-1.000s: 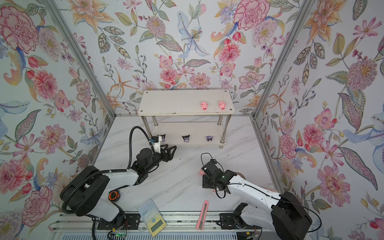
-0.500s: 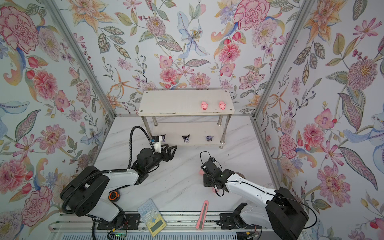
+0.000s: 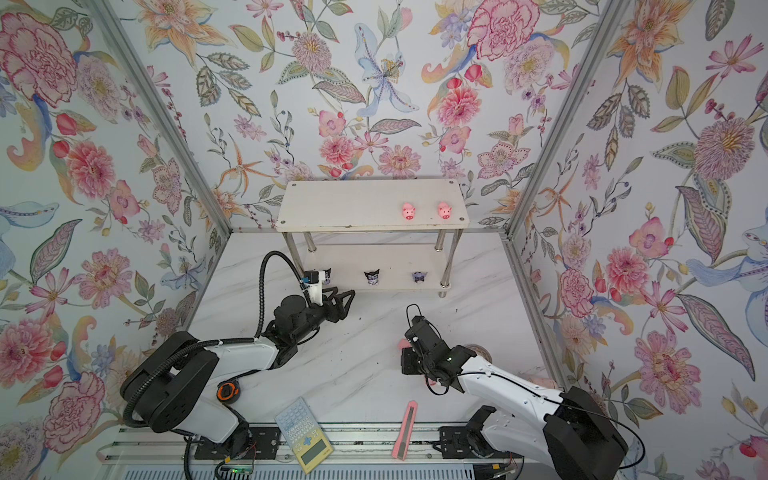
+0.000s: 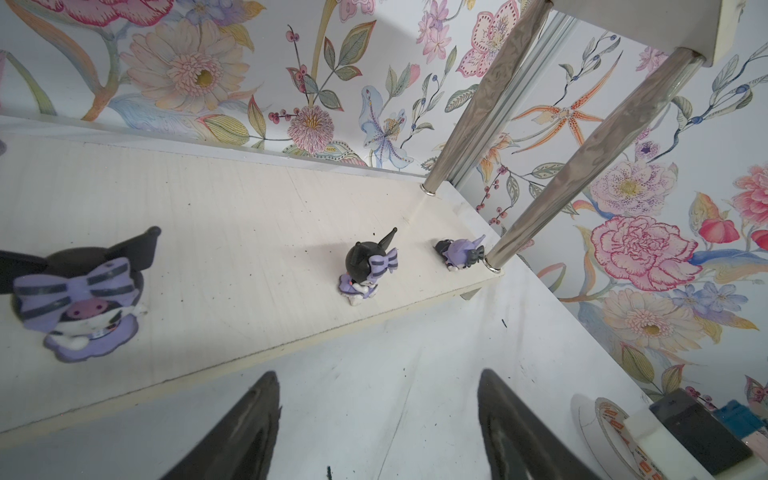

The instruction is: Place and organize the plastic toys onto the shelf

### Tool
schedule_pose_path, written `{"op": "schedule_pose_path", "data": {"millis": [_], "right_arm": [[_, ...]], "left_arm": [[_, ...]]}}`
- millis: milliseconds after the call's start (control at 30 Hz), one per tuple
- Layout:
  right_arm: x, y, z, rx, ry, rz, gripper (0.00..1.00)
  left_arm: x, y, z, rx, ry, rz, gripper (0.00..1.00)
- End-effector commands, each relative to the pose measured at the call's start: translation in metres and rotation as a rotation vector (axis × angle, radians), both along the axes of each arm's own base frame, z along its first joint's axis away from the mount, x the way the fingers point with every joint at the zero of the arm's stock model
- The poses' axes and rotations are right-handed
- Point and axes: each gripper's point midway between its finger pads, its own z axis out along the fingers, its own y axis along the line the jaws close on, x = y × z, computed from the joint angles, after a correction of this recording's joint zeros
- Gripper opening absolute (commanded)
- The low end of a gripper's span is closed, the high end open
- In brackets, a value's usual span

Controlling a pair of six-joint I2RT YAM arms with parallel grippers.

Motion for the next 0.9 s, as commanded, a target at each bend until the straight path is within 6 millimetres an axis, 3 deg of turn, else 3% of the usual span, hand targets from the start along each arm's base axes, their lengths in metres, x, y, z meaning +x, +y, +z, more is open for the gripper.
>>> {"op": "schedule_pose_path", "data": {"millis": [0,67,200,367,500,633,700,867], "right_arm": [[-0.010,0.052,0.021,0.260,-0.004,0.126,0.14],[-0.013,0.070,0.023,0.304,-0.009,0.170,0.14],[-0.022,0.094,0.005,0.259,0.016,0.249,0.14],[-0.030,0.112,-0.019,0.248,0.057,0.301,0.13],[-0.035,0.103,-0.033,0.216,0.089,0.291,0.15],[-0.037,0.083,-0.037,0.175,0.087,0.252,0.22],[-0.036,0.071,-0.036,0.160,0.081,0.225,0.28],[-0.032,0.035,-0.041,0.080,0.082,0.140,0.54]], "left_arm": [[0.004,-0.007,0.011,-0.023,-0.018,-0.003,0.76],[0.004,-0.007,0.011,-0.026,-0.018,-0.004,0.76],[0.004,-0.007,0.009,-0.022,-0.012,-0.003,0.76],[0.002,-0.004,0.009,-0.012,-0.015,0.004,0.76],[0.001,-0.003,0.009,-0.002,-0.022,0.007,0.76],[0.002,-0.003,0.010,0.005,-0.026,0.009,0.76],[0.003,-0.004,0.009,0.004,-0.025,0.007,0.76],[0.004,-0.007,0.010,-0.015,-0.021,-0.003,0.76]]}}
